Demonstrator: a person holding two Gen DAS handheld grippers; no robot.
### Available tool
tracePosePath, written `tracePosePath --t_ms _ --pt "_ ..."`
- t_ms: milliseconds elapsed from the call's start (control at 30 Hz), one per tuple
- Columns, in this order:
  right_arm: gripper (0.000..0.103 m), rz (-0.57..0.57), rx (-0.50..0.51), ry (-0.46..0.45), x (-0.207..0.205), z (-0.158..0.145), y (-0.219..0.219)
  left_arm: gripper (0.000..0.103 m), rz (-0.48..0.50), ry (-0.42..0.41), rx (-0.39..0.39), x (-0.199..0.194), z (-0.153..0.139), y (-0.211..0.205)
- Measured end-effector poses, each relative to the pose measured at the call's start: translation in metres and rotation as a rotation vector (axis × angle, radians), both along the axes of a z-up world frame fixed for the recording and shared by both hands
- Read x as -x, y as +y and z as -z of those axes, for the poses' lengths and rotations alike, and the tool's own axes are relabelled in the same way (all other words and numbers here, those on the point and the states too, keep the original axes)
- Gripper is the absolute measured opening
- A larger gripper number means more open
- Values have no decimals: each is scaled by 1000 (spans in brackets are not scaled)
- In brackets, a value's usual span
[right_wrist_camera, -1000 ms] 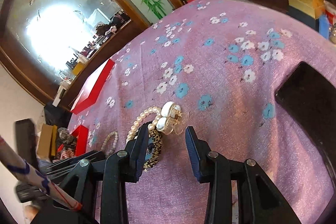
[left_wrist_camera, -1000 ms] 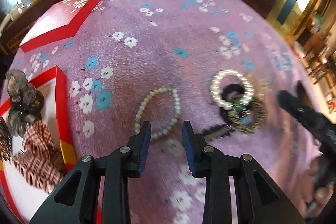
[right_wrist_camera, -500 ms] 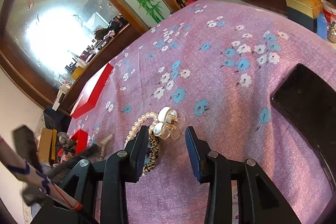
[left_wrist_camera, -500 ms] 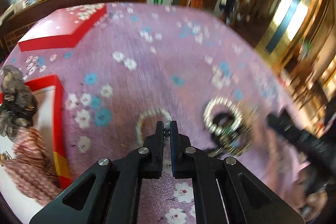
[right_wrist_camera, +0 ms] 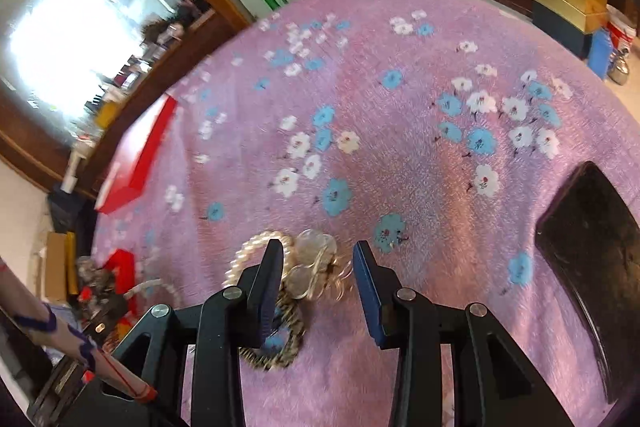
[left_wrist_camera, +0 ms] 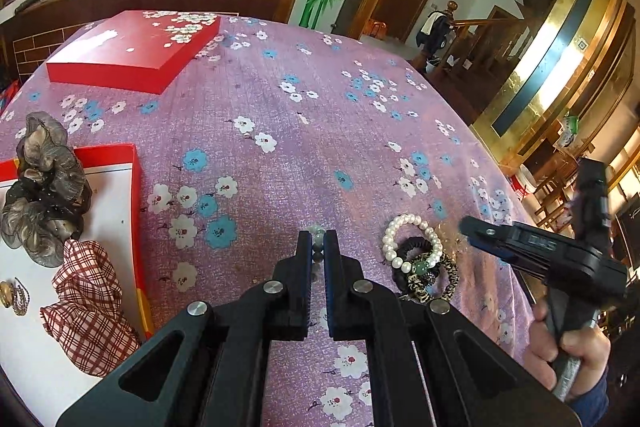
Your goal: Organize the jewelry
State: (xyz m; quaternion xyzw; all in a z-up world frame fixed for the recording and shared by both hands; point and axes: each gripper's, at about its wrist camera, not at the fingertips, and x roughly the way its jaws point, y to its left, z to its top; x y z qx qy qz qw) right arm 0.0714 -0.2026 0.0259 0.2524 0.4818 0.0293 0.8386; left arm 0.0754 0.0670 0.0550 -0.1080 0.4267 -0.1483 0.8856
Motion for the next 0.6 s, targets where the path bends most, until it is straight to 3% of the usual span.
tracePosePath --t_ms 67,133,200,300,367,600 --pt "36 3 18 43 -5 9 4 5 -2 4 2 -1 1 1" --pt "30 15 36 19 -4 9 6 5 0 1 0 0 0 0" --pt "4 18 63 -29 -2 0 8 5 -3 -2 -3 -1 0 -1" --pt "3 28 117 -149 6 -16 11 5 -13 -9 -5 -2 0 -1" --pt "3 28 101 -233 11 -18 10 5 -17 -8 -3 -2 1 -1" --pt "3 -11 -35 -295 15 -21 -3 5 -23 -35 1 1 -2 -4"
